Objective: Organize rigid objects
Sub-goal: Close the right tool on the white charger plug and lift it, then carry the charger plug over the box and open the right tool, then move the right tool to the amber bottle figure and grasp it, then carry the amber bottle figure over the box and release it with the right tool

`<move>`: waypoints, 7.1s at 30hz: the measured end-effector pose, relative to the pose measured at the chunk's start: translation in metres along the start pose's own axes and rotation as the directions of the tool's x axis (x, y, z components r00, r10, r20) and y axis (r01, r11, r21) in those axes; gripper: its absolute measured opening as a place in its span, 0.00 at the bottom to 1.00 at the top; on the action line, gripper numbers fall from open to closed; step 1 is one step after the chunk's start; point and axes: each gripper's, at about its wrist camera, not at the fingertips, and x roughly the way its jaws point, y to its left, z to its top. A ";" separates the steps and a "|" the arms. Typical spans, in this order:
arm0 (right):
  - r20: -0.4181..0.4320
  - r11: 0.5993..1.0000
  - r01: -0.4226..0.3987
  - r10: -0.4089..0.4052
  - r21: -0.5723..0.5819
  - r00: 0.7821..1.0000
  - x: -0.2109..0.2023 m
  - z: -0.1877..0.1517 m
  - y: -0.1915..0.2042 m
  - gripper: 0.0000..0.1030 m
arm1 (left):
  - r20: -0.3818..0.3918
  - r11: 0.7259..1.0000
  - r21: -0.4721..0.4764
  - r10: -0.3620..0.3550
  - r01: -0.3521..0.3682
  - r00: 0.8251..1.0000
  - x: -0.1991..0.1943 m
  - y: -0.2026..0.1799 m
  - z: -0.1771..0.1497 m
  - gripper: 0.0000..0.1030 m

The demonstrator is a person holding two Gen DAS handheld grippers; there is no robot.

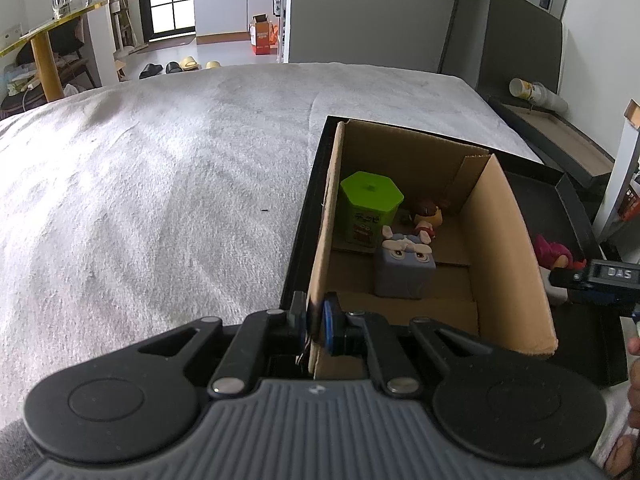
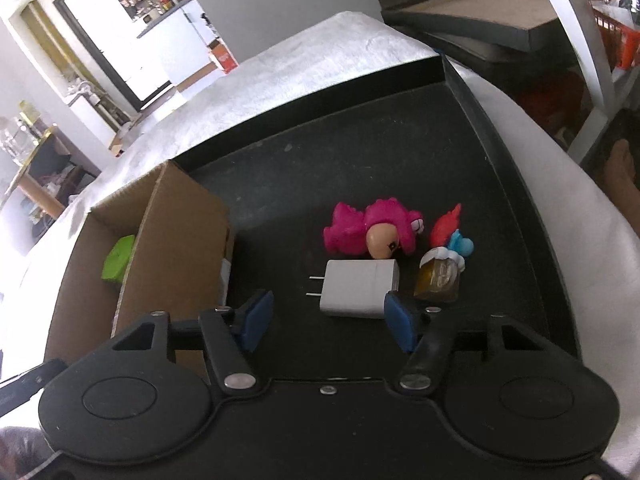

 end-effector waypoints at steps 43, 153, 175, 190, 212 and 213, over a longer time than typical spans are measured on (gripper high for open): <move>0.009 0.976 0.090 -0.090 -0.200 0.996 -0.026 -0.014 0.041 0.48 | 0.016 1.000 -0.028 -0.004 0.005 1.000 -0.001 0.003 0.000 0.08; 0.039 0.928 0.027 -0.013 -0.372 0.999 -0.046 0.011 0.018 0.65 | 0.089 0.991 -0.119 -0.050 0.061 0.995 -0.004 0.015 -0.003 0.09; -0.026 0.935 0.042 -0.054 -0.353 0.998 0.001 0.016 -0.011 0.56 | 0.091 0.989 -0.136 -0.042 0.054 0.995 -0.002 0.017 -0.003 0.09; -0.065 0.930 0.070 -0.100 -0.361 0.993 0.027 0.016 -0.008 0.23 | 0.098 0.989 -0.134 -0.047 0.060 0.994 -0.003 0.017 -0.002 0.09; -0.028 0.895 -0.057 0.050 -0.442 0.998 -0.034 -0.007 0.014 0.21 | 0.131 0.987 -0.149 -0.041 0.061 0.991 -0.008 0.016 -0.003 0.08; -0.023 0.890 -0.060 0.056 -0.451 0.998 -0.036 -0.007 0.015 0.21 | 0.134 0.987 -0.148 -0.040 0.060 0.990 -0.009 0.016 -0.003 0.08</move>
